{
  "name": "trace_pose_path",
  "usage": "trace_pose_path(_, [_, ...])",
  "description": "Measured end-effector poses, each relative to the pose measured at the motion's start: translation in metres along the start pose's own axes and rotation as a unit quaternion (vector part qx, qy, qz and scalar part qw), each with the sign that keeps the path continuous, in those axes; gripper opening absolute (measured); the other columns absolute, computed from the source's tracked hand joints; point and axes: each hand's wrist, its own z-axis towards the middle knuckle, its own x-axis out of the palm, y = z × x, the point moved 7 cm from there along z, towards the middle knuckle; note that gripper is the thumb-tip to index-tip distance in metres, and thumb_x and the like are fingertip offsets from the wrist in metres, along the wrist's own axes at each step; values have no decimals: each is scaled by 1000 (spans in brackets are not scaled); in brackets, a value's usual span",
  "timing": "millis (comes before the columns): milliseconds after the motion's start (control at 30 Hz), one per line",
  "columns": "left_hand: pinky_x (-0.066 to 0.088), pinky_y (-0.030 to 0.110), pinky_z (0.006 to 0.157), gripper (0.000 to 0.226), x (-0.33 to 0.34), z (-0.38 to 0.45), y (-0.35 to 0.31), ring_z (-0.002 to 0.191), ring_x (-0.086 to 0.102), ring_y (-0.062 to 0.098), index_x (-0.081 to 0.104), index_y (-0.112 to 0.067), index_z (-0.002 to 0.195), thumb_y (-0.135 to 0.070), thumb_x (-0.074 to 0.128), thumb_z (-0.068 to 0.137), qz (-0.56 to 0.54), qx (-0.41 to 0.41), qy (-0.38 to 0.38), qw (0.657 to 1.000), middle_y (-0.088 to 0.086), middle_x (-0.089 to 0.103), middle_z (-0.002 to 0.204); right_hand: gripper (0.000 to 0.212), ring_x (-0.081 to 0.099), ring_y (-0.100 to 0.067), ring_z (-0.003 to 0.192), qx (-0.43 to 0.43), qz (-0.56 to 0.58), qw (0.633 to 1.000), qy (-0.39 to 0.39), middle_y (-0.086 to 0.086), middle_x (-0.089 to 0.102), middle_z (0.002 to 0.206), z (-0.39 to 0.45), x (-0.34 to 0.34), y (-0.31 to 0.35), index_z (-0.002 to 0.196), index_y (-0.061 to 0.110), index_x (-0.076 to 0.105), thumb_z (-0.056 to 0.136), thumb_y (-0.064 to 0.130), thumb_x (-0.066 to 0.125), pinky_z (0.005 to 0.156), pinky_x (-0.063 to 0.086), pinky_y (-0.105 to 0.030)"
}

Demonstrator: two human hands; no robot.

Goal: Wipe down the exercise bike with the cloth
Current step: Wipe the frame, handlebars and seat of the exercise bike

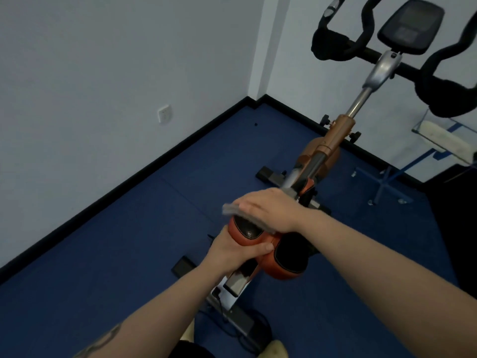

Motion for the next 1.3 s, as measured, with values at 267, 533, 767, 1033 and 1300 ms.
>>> trace_pose_path(267, [33, 33, 114, 146, -17, 5, -29, 140, 31, 5, 7, -34, 154, -73, 84, 37, 151, 84, -17, 985, -13, 31, 153, 43, 45, -10, 126, 35, 5, 997, -66, 10, 57, 136, -28, -4, -23, 135, 29, 54, 104, 44, 30, 107, 21, -33])
trace_pose_path(533, [38, 34, 110, 110, -8, 22, -53, 130, 40, 3, 29, -38, 141, -62, 87, 50, 238, 136, 116, 955, -20, 37, 139, 48, 45, -8, 122, 104, 10, 984, -145, 13, 61, 124, -41, 2, -36, 121, 31, 61, 103, 47, 20, 111, 6, -31])
trace_pose_path(767, [45, 29, 103, 99, 0, 35, -60, 120, 48, -6, 36, -50, 136, -66, 84, 51, 283, 148, 178, 931, -33, 48, 127, 41, 22, -20, 144, 328, -40, 919, -216, -2, 35, 154, -31, -3, -86, 129, 26, 59, 105, 35, 28, 118, 1, -42])
trace_pose_path(1033, [36, 20, 92, 80, -11, 35, -49, 118, 45, 0, 37, -31, 146, -70, 60, 80, 264, 166, 97, 945, -21, 44, 127, 56, 51, -36, 123, 503, 291, 782, -224, -21, 45, 146, -94, 32, -57, 154, 41, -1, 104, 48, 22, 101, 42, -39])
trace_pose_path(1300, [42, 23, 90, 55, -6, 39, -50, 113, 51, 4, 49, -28, 135, -59, 52, 90, 267, 189, 104, 939, -14, 53, 123, 63, 56, -27, 113, 504, 152, 846, -85, -10, 44, 147, -131, 40, 19, 156, 29, -2, 103, 46, 28, 78, 44, -36])
